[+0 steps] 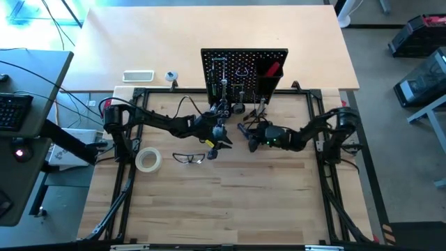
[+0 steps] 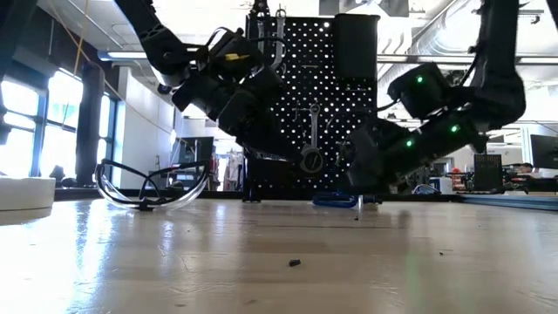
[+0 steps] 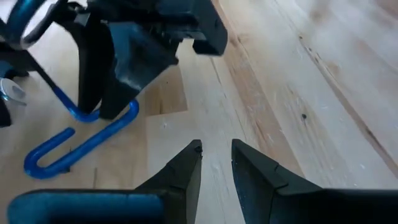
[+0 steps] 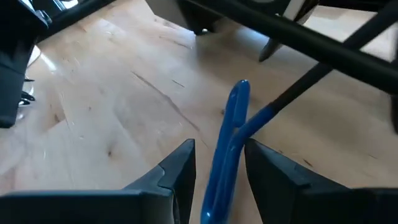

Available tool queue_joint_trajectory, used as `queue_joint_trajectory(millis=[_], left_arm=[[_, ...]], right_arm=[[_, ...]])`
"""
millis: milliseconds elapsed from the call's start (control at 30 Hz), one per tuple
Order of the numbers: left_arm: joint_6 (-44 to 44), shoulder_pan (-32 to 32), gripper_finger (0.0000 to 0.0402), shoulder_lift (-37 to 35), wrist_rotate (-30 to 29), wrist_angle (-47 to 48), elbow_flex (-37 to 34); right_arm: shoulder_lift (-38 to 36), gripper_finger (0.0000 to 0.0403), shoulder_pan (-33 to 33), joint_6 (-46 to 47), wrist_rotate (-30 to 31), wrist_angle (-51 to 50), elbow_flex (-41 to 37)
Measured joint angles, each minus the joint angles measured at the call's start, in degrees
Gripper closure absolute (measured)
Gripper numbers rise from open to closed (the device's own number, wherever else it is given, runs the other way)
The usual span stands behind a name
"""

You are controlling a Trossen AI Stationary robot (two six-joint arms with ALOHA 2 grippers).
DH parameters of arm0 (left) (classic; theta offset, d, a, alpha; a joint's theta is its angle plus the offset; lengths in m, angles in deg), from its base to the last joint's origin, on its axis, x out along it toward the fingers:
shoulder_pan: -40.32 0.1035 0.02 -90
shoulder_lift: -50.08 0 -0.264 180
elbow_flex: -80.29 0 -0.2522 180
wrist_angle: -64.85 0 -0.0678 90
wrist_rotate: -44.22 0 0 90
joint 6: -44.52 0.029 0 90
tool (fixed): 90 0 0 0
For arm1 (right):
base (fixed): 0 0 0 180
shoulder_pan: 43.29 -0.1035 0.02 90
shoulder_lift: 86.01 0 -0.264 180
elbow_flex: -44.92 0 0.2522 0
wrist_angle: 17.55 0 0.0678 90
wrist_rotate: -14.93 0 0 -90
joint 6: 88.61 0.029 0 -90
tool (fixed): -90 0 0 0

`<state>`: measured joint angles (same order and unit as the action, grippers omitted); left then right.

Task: Hang tools onto peg board
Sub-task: Put the pick tool into the black bin on the peg board

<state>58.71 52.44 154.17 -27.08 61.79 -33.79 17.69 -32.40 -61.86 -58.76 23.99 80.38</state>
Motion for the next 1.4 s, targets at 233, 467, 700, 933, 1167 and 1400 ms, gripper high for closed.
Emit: queue_joint_trajectory(millis=[233, 467, 700, 933, 1167, 1400], left_arm=[[0.31, -0.30, 0.0324, 0.00, -0.19, 0.19, 0.00], [0.94, -0.28, 0.0324, 0.00, -0.51, 0.25, 0.02], [1.40, -0.28, 0.0324, 0.00, -1.05, 0.65, 0.02], [2.03, -0.26, 0.0324, 0.00, -2.95, 1.66, 0.02], [4.00, -0.38, 0.0324, 0.00, -4.26, 3.80, 0.02], [4.56, -0.71, 0.0324, -1.25, -4.10, 4.30, 0.02]], right_arm=[[5.96, 0.0286, 0.00, 0.37, 4.92, 3.41, 3.24], [7.66, 0.0379, -0.56, 0.38, 5.15, 3.45, 5.30], [7.63, 0.0387, -3.20, 2.05, 6.81, 2.42, 4.62], [7.47, 0.0394, -7.94, 4.54, 7.27, 2.15, 4.54], [6.43, 0.0399, -13.41, 5.40, 5.17, 2.36, 4.47], [2.56, 0.0398, -17.43, 4.01, 4.68, -0.92, 4.27]])
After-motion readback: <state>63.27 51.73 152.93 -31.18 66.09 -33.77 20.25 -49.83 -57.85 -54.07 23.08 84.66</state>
